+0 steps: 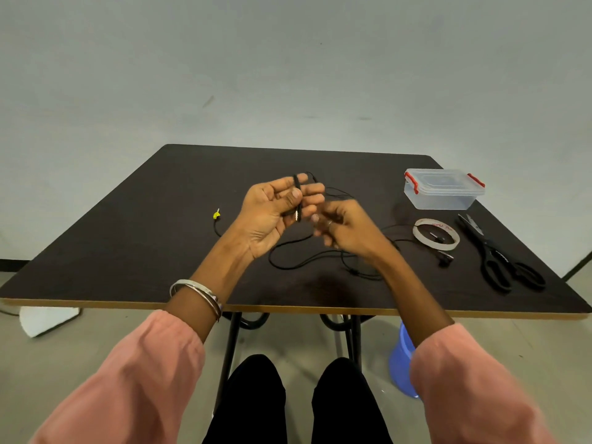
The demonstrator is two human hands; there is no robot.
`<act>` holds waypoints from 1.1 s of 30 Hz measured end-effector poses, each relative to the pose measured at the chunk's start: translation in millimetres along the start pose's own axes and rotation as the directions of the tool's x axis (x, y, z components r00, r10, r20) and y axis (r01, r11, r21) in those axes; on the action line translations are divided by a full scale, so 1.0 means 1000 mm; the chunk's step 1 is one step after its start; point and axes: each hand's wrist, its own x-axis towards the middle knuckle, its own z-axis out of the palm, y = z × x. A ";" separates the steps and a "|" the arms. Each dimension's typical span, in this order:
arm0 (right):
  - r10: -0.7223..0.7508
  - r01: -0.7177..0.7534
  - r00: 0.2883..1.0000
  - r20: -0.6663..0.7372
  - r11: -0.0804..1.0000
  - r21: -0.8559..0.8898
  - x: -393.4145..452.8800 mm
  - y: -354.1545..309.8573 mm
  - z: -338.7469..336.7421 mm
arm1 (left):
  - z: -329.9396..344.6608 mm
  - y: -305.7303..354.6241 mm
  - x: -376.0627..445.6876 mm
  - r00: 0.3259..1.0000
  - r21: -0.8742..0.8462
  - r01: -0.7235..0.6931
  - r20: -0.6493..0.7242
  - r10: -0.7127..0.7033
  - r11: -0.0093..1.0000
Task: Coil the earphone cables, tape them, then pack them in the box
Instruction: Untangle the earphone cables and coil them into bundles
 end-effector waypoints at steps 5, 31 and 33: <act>-0.010 0.071 0.972 0.234 0.965 -0.254 -0.018 -0.011 0.012 | -0.005 0.002 0.005 0.988 0.074 -0.092 -0.119 0.100 0.993; -0.175 0.218 0.975 0.138 0.886 -0.410 -0.017 -0.047 -0.024 | -0.009 -0.001 0.000 0.994 0.224 -0.008 -0.102 0.031 0.975; -0.208 0.232 0.973 0.103 0.895 -0.380 -0.014 -0.049 -0.027 | -0.007 -0.002 -0.002 0.999 0.311 0.004 -0.040 0.010 0.951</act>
